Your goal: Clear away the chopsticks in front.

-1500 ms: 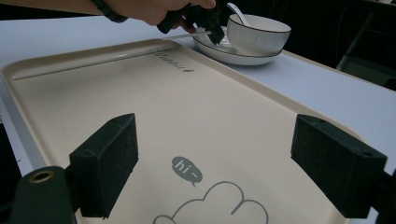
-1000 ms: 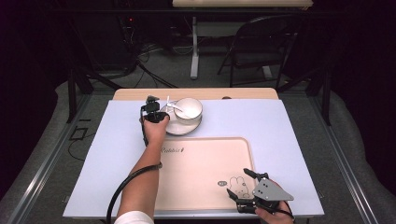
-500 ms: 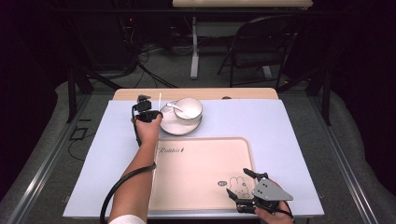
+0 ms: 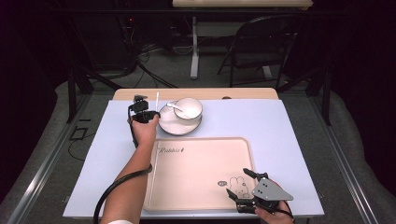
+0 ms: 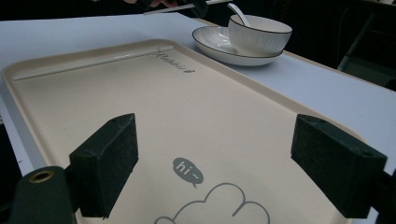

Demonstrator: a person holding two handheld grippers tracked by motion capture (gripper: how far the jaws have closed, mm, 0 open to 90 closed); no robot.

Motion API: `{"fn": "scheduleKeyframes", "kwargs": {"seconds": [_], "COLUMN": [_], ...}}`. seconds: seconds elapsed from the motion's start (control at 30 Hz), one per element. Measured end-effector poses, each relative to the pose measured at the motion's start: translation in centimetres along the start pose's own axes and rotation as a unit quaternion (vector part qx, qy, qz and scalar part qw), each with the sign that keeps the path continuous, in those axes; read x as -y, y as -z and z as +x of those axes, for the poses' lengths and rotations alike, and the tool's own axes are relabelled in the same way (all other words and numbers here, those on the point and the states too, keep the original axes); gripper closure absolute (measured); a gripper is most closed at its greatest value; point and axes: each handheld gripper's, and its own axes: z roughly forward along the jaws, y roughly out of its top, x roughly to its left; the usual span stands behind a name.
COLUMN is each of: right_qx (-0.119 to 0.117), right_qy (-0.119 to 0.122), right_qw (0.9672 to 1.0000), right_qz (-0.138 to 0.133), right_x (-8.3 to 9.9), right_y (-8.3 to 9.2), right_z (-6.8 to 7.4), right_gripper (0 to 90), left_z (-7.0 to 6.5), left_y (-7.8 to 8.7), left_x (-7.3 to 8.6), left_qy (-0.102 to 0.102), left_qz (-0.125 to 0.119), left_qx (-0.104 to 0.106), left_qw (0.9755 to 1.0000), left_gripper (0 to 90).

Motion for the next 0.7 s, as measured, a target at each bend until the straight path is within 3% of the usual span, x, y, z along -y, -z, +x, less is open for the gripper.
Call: {"fn": "scheduleKeyframes", "kwargs": {"seconds": [0.37,0.7], "right_qx": [0.002,0.002], "right_qy": [0.001,0.003], "right_qw": [1.0000,1.0000], "right_qz": [0.001,0.001], "right_x": [0.0,0.0], "right_y": [0.0,-0.1], "right_z": [0.0,0.0], "right_gripper": [14.2,14.2], "left_z": [0.5,1.3], "left_y": [3.7,6.2], "left_x": [0.8,2.9], "left_qy": [-0.013,-0.016], "left_qz": [-0.014,-0.020], "left_qx": [0.015,0.041], "left_qw": [0.9997,0.9988], "left_gripper": [84.4,84.4]}}
